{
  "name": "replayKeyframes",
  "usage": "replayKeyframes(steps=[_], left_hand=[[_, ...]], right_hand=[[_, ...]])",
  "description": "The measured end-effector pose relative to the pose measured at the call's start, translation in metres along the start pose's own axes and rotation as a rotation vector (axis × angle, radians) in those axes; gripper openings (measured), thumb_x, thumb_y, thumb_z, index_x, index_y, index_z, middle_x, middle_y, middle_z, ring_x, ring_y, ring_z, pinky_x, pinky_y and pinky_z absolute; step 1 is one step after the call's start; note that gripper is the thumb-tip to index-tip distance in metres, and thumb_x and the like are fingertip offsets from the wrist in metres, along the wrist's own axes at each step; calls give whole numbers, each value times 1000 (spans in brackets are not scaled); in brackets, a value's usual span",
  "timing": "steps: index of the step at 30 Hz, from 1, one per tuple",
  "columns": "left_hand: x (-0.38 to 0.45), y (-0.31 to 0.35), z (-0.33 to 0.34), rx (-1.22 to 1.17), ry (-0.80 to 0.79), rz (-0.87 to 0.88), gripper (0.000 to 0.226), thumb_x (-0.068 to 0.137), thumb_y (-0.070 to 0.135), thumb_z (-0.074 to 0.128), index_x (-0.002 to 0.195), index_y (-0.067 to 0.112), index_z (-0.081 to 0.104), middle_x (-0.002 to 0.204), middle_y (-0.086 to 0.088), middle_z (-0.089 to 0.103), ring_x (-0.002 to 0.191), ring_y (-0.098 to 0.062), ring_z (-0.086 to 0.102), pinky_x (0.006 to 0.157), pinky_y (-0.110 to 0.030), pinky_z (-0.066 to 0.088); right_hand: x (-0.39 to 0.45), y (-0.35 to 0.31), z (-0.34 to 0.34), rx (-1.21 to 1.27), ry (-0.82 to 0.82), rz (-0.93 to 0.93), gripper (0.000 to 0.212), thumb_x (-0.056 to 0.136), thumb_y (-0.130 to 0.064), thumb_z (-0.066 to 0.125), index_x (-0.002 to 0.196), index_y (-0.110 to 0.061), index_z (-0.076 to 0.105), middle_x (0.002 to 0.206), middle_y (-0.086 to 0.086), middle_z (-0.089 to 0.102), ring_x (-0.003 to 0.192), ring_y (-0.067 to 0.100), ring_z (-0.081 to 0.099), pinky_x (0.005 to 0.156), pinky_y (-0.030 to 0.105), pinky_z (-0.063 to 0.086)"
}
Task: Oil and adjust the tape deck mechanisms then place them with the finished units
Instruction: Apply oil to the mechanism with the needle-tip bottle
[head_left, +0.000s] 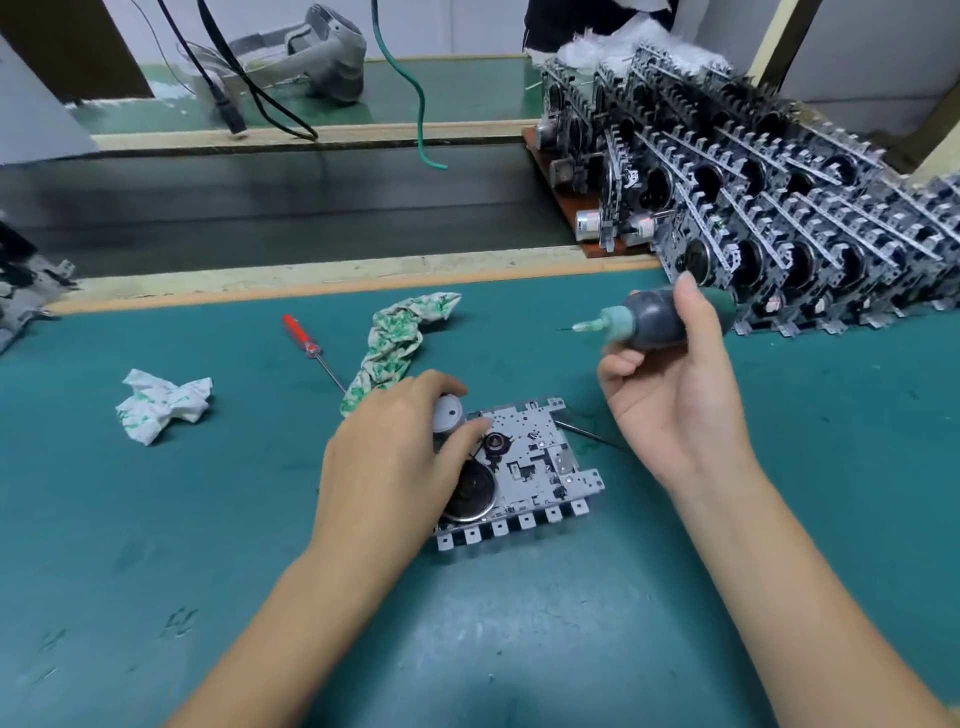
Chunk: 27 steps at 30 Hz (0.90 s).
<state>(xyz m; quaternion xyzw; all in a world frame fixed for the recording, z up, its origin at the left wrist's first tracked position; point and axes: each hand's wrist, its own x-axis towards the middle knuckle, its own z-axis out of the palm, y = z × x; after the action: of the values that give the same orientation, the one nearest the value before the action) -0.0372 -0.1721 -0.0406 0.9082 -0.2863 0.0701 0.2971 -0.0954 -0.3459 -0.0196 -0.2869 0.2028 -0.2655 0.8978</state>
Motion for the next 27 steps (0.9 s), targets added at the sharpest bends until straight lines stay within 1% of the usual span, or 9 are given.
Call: replayKeyframes(steps=[4, 6, 9, 10, 13, 15, 19, 23, 27], left_hand=[[8, -4, -1, -326, 2, -213, 21, 89, 31, 62, 109, 23, 66, 90, 14, 66, 90, -8, 62, 78, -27, 43], [11, 4, -6, -666, -53, -354, 14, 95, 16, 54, 98, 12, 67, 73, 14, 67, 65, 4, 60, 62, -18, 46], [9, 21, -9, -1402, -116, -640, 34, 95, -7, 37, 74, 6, 61, 49, 6, 56, 41, -1, 49, 37, -14, 40], [9, 24, -8, -1607, -151, -719, 36, 94, -5, 38, 74, 7, 65, 55, 2, 58, 46, -5, 51, 39, -21, 46], [12, 24, -6, -1996, -277, -893, 25, 73, 6, 49, 82, 0, 71, 87, -15, 66, 79, -22, 61, 66, -40, 56], [10, 25, -6, -2072, -292, -942, 28, 70, 7, 47, 90, -2, 63, 95, -18, 62, 84, -26, 60, 61, -41, 56], [3, 27, -1, -2086, -338, -902, 26, 68, 6, 51, 89, -4, 62, 90, -23, 64, 71, -31, 67, 49, -42, 56], [3, 26, 2, -2164, -295, -829, 64, 24, -7, 89, 84, -11, 68, 82, -27, 67, 63, -32, 69, 47, -42, 57], [0, 26, 3, -2153, -305, -816, 74, -2, -3, 91, 68, -10, 71, 74, -25, 69, 58, -31, 70, 39, -37, 53]], right_hand=[[-6, 0, 3, 154, -28, 46, 29, 70, -37, 64, 83, -13, 54, 66, -2, 56, 48, 5, 37, 40, 13, 36], [-11, 2, 6, 206, -43, 49, 29, 70, -38, 63, 81, -13, 55, 63, -3, 55, 45, 5, 35, 38, 13, 34], [-25, 14, 15, 173, -67, 41, 28, 70, -40, 62, 76, -13, 56, 59, -3, 54, 41, 5, 33, 34, 13, 29], [-30, 21, 18, 123, -77, 28, 27, 71, -41, 62, 75, -14, 57, 59, -4, 53, 40, 4, 32, 34, 13, 28], [-42, 41, 24, -50, -113, -35, 30, 69, -43, 65, 74, -15, 55, 57, -5, 51, 40, 4, 36, 33, 14, 27], [-46, 47, 25, -98, -108, -62, 35, 63, -44, 68, 75, -14, 55, 58, -5, 52, 41, 3, 40, 33, 14, 28], [-47, 46, 25, -102, -98, -96, 30, 68, -44, 65, 74, -15, 59, 59, -4, 50, 40, 3, 38, 33, 13, 27], [-48, 39, 23, -108, -95, -167, 29, 71, -47, 63, 76, -19, 63, 60, -5, 51, 39, 3, 37, 32, 11, 28], [-50, 36, 23, -258, -87, -193, 18, 72, -40, 65, 63, -24, 68, 56, -6, 51, 38, 4, 35, 33, 11, 27]])
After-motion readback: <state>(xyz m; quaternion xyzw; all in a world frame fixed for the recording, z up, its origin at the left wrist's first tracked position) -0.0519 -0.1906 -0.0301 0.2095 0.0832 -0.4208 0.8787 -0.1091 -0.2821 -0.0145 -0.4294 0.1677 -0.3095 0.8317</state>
